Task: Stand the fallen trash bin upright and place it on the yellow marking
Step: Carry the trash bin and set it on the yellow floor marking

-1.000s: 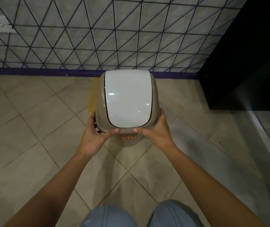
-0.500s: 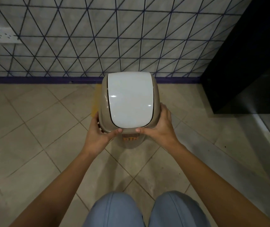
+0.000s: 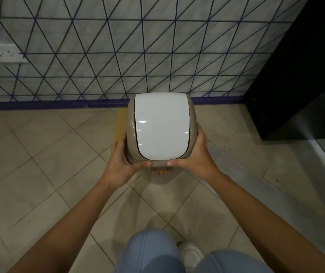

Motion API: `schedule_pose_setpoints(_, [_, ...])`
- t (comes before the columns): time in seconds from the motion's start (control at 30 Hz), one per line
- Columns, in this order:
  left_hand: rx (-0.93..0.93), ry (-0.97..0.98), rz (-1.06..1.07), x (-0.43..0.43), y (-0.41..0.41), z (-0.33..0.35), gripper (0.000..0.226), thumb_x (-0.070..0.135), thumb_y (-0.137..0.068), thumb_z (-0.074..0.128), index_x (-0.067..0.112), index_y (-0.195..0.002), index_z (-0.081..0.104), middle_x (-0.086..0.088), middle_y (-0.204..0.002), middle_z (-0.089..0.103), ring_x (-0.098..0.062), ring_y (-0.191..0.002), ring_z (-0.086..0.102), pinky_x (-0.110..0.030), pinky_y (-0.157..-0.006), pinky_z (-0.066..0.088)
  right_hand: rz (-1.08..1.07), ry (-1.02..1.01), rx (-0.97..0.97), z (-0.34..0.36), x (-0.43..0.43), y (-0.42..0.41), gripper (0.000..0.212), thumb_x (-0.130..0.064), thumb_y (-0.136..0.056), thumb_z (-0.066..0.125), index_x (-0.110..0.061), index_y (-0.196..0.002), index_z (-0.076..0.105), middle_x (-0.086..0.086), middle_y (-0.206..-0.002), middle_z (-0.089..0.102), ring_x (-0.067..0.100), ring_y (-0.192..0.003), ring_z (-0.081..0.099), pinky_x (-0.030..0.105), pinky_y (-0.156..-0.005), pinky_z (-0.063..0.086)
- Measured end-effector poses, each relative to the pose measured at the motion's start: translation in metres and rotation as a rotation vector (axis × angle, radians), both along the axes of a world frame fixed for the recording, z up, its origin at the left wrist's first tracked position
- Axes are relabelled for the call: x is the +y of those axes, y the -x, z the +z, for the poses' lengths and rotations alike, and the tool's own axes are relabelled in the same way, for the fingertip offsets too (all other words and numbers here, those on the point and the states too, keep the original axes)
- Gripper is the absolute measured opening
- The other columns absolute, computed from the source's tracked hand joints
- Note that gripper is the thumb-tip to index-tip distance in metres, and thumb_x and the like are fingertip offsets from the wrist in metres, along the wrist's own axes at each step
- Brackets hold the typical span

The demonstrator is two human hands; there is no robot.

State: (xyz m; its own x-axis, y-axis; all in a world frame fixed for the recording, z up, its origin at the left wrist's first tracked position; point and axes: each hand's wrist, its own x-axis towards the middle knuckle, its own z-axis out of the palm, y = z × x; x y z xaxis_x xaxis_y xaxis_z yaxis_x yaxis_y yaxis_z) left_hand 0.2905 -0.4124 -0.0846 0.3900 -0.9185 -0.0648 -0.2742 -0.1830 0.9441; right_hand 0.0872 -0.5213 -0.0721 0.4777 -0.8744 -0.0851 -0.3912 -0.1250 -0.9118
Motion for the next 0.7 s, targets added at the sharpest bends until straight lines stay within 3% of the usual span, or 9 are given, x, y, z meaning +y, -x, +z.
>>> schedule_pose_setpoints(0.1, [-0.048,-0.021,0.018,-0.001,-0.001,0.001,0.119,0.048,-0.045,0.087,0.031,-0.146,0.028,-0.003,-0.126,0.04,0.013,-0.112,0.038,-0.036,-0.106,0.04,-0.008,0.004,-0.019,-0.003,-0.002,-0.002,0.144,-0.053,-0.033,0.089,-0.035,-0.146,0.002,-0.007,-0.149,0.015,0.013,-0.141,0.019,0.045,-0.114,0.031])
schedule_pose_setpoints(0.17, [-0.035,-0.033,0.024,-0.001,-0.001,0.001,0.123,0.047,-0.044,0.086,0.029,-0.148,0.024,-0.002,-0.124,0.038,0.021,-0.108,0.035,-0.033,-0.108,0.037,-0.007,0.007,-0.027,-0.005,-0.002,-0.002,0.144,-0.051,-0.033,0.089,-0.033,-0.147,0.002,-0.006,-0.149,0.014,0.014,-0.142,0.018,0.045,-0.114,0.031])
schedule_pose_setpoints(0.37, [-0.043,-0.042,0.06,0.005,-0.004,0.0,0.124,0.043,-0.044,0.085,0.028,-0.149,0.021,-0.003,-0.127,0.037,-0.004,-0.118,0.039,-0.03,-0.109,0.035,0.019,0.014,-0.031,-0.004,0.001,-0.006,0.146,-0.04,-0.038,0.093,-0.028,-0.148,-0.001,-0.003,-0.151,0.011,0.015,-0.143,0.014,0.043,-0.115,0.027])
schedule_pose_setpoints(0.57, [-0.045,-0.057,0.117,0.013,-0.021,-0.001,0.124,0.04,-0.046,0.087,0.03,-0.15,0.019,-0.005,-0.132,0.034,-0.012,-0.125,0.038,-0.039,-0.11,0.037,0.1,0.043,-0.023,0.0,-0.003,-0.029,0.145,-0.03,-0.043,0.095,-0.023,-0.149,-0.004,0.003,-0.152,0.009,0.01,-0.143,0.009,0.038,-0.116,0.022])
schedule_pose_setpoints(0.7, [-0.038,-0.084,0.123,0.007,-0.03,0.002,0.127,0.045,-0.044,0.085,0.03,-0.15,0.018,-0.002,-0.134,0.033,-0.014,-0.127,0.038,-0.035,-0.11,0.035,0.102,0.033,-0.022,0.003,-0.012,-0.04,0.146,-0.032,-0.041,0.095,-0.024,-0.149,-0.003,0.004,-0.152,0.011,0.015,-0.144,0.011,0.044,-0.117,0.024])
